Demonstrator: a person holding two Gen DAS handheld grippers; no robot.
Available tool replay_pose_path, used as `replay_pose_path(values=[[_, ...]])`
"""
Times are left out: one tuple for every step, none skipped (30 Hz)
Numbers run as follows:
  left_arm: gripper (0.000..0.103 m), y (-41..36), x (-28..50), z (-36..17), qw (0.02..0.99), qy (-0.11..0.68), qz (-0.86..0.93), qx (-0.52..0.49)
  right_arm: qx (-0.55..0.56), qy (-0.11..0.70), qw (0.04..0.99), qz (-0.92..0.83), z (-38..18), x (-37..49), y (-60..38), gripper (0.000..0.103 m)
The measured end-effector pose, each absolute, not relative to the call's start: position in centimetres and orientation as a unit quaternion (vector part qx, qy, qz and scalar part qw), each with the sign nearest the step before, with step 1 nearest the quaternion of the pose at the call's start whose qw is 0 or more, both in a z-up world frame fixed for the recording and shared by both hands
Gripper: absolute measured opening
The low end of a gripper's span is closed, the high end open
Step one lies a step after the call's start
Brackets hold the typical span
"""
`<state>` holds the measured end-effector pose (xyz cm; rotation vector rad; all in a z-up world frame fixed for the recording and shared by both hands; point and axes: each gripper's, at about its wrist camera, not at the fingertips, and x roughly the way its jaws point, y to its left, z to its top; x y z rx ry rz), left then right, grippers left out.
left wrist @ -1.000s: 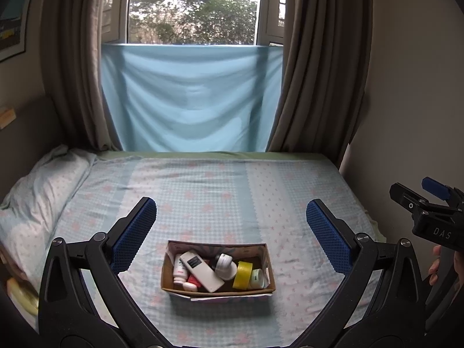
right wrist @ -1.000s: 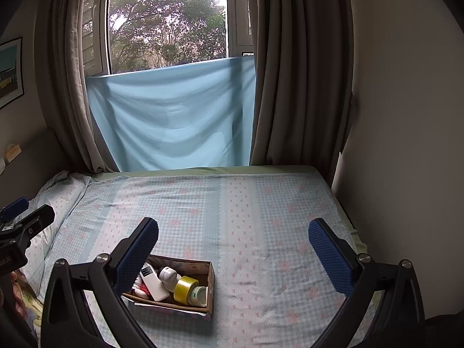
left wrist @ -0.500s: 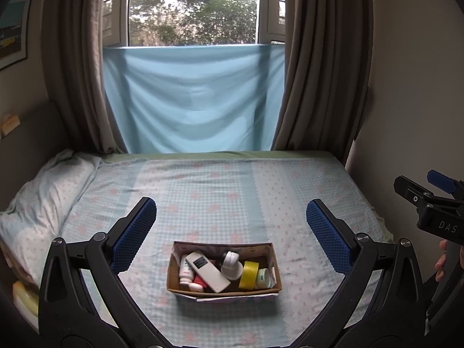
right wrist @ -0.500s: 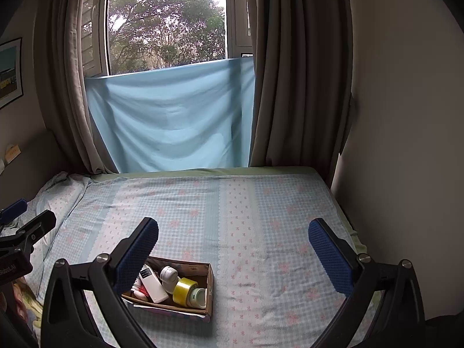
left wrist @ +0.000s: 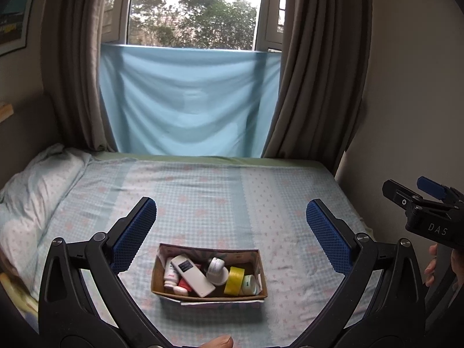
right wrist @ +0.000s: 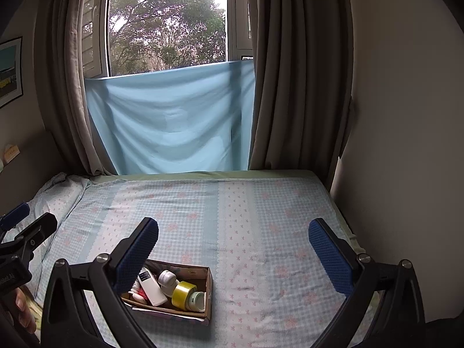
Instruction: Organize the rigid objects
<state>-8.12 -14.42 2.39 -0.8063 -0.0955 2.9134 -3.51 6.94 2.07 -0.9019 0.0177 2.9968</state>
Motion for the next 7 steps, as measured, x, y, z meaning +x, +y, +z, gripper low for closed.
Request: replay_pose_path(values=[[0.103, -14.46, -8.11, 2.33, 0.058, -0.031, 0.962, -0.265, -0.289, 0.006, 0.006, 0.957, 2.05, -3.61, 6.94, 0.103], [0.103, -14.49, -8.09, 2.30, 0.057, -0.030, 0.962, -0.264, -0.290, 0.006, 0.007, 0.957, 2.03, -3.58, 6.93, 0.103], [0.103, -14.50, -8.04, 2.28, 0.056, -0.029, 0.963, -0.262, -0.291, 0.007, 0.006, 0.957, 1.99, -3.64, 6.93, 0.103], [0.103, -14.43, -7.96, 2.26, 0.055, -0.027, 0.964, -0.260, -0.292, 0.007, 0.007, 0.956, 1.91, -3.66, 6.89, 0.103], [0.103, -14.38, -7.90, 2.26, 0.052, -0.025, 0.965, -0.257, -0.293, 0.007, 0.007, 0.956, 1.84, -3.68, 6.81, 0.103], [0.103, -14.35, -7.87, 2.28, 0.050, -0.022, 0.965, -0.257, -0.294, 0.007, 0.007, 0.956, 1.79, -3.72, 6.76, 0.103], [0.103, -14.37, -7.89, 2.24, 0.048, -0.021, 0.965, -0.257, -0.296, 0.007, 0.006, 0.955, 1.74, -3.77, 6.72, 0.103]])
